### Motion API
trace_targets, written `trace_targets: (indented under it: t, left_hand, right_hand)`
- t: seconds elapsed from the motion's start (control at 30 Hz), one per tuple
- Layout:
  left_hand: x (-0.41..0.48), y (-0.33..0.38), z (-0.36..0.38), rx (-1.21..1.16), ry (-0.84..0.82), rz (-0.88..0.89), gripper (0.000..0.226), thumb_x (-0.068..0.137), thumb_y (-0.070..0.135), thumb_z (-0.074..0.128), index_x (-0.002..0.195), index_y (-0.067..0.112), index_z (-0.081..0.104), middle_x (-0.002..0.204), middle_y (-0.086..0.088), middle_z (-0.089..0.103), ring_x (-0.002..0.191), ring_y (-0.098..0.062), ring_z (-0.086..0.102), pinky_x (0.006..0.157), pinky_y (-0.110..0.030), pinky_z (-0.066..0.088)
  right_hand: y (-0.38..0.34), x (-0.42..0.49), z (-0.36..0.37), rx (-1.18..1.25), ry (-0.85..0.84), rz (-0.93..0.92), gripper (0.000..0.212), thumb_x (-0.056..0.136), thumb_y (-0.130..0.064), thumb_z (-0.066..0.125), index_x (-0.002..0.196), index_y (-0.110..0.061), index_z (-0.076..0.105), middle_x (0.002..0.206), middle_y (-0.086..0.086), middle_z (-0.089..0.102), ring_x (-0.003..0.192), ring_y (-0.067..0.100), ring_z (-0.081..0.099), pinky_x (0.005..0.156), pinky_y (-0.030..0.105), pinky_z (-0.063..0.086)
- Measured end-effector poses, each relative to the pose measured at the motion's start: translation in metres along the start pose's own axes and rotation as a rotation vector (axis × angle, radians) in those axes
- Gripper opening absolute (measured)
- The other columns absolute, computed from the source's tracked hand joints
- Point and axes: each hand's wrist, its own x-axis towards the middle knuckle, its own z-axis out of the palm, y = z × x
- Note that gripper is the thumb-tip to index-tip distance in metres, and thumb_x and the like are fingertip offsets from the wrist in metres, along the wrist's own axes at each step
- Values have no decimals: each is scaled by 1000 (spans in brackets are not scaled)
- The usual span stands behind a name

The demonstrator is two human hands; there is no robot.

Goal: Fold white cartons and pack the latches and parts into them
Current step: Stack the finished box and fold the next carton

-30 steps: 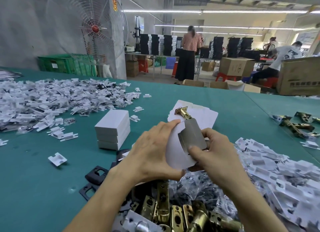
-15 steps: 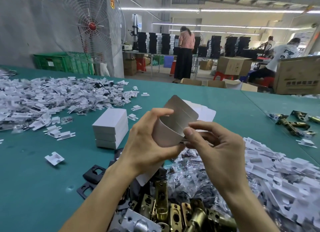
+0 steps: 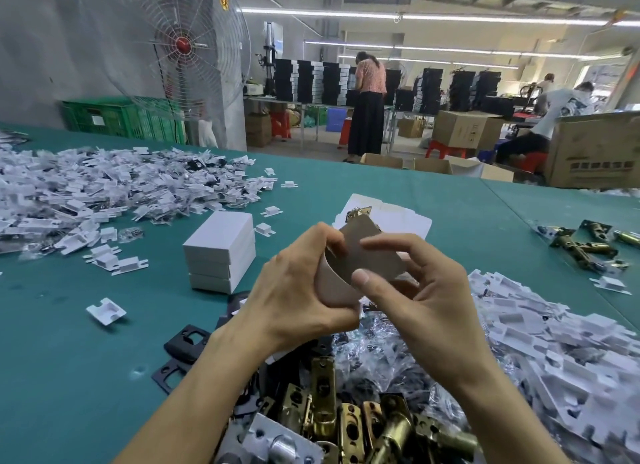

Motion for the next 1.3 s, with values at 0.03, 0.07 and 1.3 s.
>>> trace_targets:
  t: [0.03,0.07,1.3]
  left_hand:
    - [-1,1,0,7,-13,2,55,57,39,72,100,43,37,79,9,55,60,-18,55,49,-38,47]
    - [-1,2,0,19,-24,6,61,57,39,71,104,45,33,81,10,55,60,-17,55,49,-36,47]
    - [2,13,-5,-287,-19,-75,67,59,25,79,114,39,43,94,2,52,68,-10,57,51,-25,52]
  right_hand:
    - [-2,0,0,48,19,-7,25,85,-20,76,104,-34,67,101,-5,73,89,18,72,74,39,60]
    - [-5,1,0,89,39,3,22,86,-26,73,104,-33,64,98,-2,74,86,19,73,73,37,61]
    - [-6,7,-13,170,-76,-38,27,69,-17,77,96,-19,78,96,4,75,88,12,72,80,20,55]
